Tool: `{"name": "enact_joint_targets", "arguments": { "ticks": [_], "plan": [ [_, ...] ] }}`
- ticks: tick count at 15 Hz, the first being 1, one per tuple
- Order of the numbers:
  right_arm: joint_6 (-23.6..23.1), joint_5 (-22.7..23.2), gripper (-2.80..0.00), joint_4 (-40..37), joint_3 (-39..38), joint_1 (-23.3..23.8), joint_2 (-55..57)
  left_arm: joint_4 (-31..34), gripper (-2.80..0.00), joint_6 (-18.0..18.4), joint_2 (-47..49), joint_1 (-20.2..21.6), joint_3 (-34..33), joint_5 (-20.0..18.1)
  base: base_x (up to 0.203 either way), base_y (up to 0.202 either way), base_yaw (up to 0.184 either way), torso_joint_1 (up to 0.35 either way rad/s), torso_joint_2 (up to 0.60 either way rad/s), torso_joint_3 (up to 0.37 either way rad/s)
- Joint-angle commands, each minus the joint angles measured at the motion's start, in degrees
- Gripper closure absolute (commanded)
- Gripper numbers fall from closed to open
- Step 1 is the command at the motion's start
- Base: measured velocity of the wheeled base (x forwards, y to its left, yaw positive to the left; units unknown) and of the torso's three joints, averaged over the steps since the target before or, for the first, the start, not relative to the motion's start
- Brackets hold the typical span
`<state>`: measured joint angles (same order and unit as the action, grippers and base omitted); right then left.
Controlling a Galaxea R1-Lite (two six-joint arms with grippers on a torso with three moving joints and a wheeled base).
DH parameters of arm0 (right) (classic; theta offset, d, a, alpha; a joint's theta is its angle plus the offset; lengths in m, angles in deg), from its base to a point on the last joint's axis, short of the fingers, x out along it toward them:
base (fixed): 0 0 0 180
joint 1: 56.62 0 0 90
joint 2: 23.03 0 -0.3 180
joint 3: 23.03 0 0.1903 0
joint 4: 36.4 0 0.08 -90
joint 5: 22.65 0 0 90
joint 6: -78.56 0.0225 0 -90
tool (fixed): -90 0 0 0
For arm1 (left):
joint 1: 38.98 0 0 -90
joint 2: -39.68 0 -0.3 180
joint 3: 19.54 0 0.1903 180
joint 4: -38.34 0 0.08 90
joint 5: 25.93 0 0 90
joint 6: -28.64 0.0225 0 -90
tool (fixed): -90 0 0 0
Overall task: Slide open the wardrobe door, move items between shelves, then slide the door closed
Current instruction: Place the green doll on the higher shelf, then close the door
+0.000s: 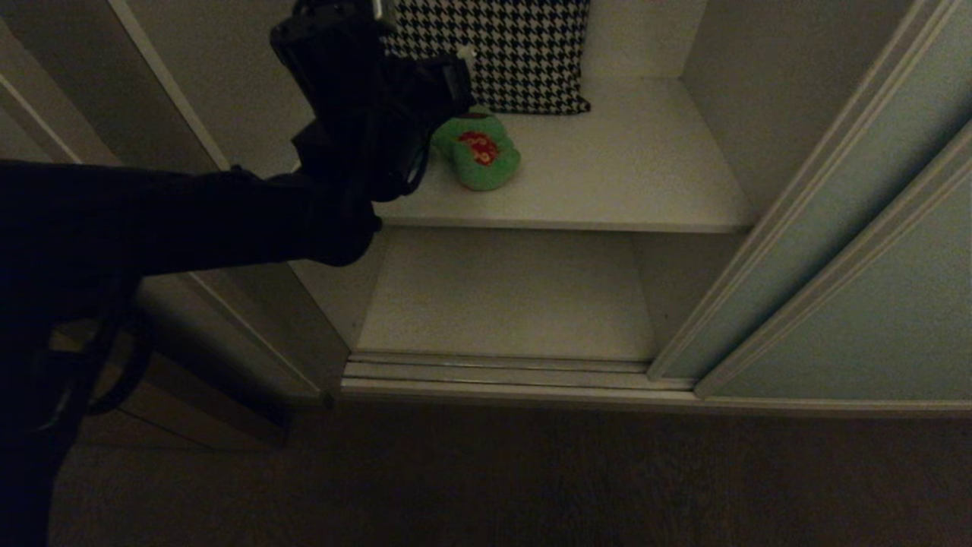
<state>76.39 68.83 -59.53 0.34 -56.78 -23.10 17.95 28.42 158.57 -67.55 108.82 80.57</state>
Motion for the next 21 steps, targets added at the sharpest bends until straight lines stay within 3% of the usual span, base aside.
{"name": "enact_joint_targets", "arguments": {
  "ticks": [1, 3, 5, 9, 12, 18, 21],
  "plan": [
    [-0.03, 0.02, 0.0, 0.02, 0.0, -0.02, -0.1, 5.36, 0.0, 0.65, -7.78, 0.01, -1.85, 0.34, 0.0, 0.0, 0.0, 0.0, 0.0, 0.0],
    [-0.03, 0.02, 0.0, 0.02, 0.0, -0.02, -0.1, 9.22, 0.0, 1.55, -11.34, 0.3, -3.09, 0.88, 0.0, 0.0, 0.0, 0.0, 0.0, 0.0],
    [-0.03, 0.02, 0.0, 0.02, 0.0, -0.02, -0.1, 13.02, 0.0, 2.76, -21.3, 1.6, -7.56, 1.94, 0.0, 0.0, 0.0, 0.0, 0.0, 0.0],
    [-0.03, 0.02, 0.0, 0.02, 0.0, -0.02, -0.1, 24.58, 0.0, 4.08, -44.13, 5.29, -29.45, 2.86, 0.0, 0.0, 0.0, 0.0, 0.0, 0.0],
    [-0.03, 0.02, 0.0, 0.02, 0.0, -0.02, -0.1, 31.52, 0.0, 4.24, -58.97, 12.9, -46.14, 3.12, 0.0, 0.0, 0.0, 0.0, 0.0, 0.0],
    [-0.03, 0.02, 0.0, 0.02, 0.01, -0.02, -0.1, 34.38, 0.0, 4.37, -81.2, 23.44, -67.79, 3.69, 0.0, 0.0, 0.0, 0.0, 0.0, 0.0],
    [-0.03, 0.02, 0.0, 0.02, 0.0, -0.02, -0.1, 36.19, 0.0, 4.63, -94.67, 25.09, -79.96, -3.63, 0.0, 0.0, 0.0, 0.0, 0.0, 0.0]
  ]
}}
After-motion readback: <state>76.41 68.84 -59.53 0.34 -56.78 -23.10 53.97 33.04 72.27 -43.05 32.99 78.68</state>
